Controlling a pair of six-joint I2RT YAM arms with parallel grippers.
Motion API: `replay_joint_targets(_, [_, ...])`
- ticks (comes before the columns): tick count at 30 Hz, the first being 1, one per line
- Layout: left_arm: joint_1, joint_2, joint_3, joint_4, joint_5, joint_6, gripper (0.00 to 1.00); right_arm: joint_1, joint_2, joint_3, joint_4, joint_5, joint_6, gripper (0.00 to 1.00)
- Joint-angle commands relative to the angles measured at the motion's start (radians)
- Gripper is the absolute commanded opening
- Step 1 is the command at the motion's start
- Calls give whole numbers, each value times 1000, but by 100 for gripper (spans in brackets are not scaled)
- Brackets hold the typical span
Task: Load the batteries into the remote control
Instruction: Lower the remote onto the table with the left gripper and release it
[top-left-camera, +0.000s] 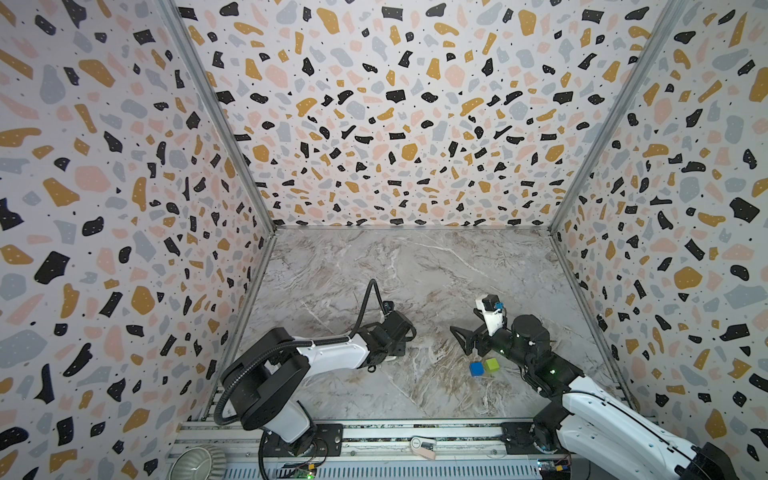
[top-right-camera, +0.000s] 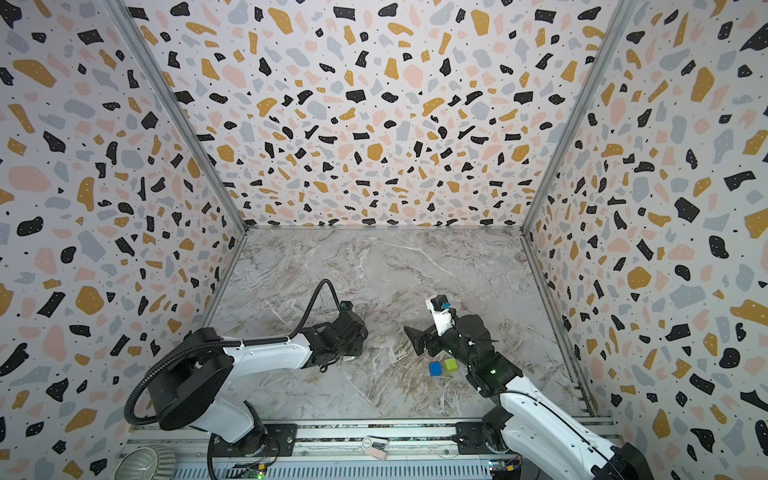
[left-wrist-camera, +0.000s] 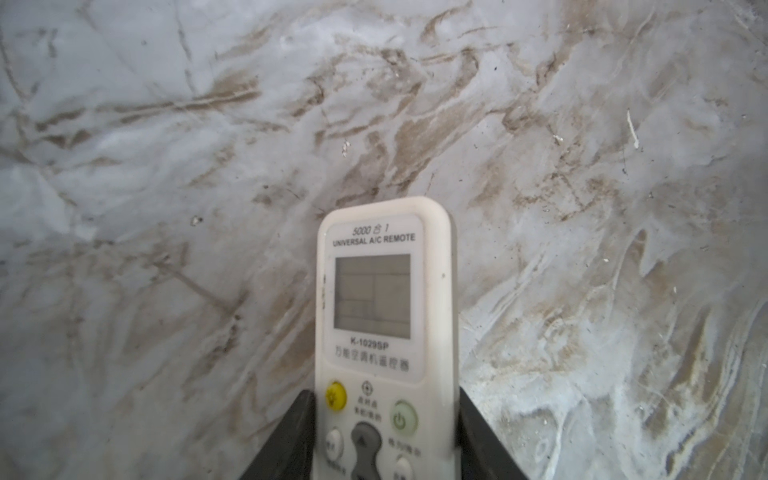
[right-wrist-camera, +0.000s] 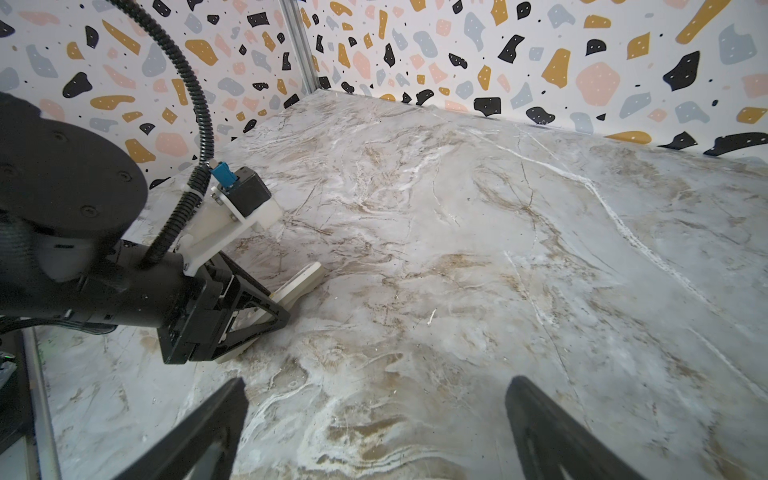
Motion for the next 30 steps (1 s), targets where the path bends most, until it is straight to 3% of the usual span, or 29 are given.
replay_joint_targets(1, [-7, 11, -9, -5, -3, -11, 39, -6, -22, -3, 17, -8, -3, 99])
replay_joint_targets(21, [-6, -50, -2, -23, 1, 4, 79, -40, -37, 27, -55, 14, -38, 99])
replay_joint_targets(24, [-4, -100, -3, -59, -34, 30, 88, -62, -34, 38, -70, 28, -51, 99])
replay_joint_targets(27, [7, -177, 2, -121, -137, 92, 99, -86, -21, 47, -83, 46, -67, 99])
replay_joint_targets(30, [72, -275, -27, -140, -206, 152, 99, -121, 1, 42, -78, 73, -79, 99])
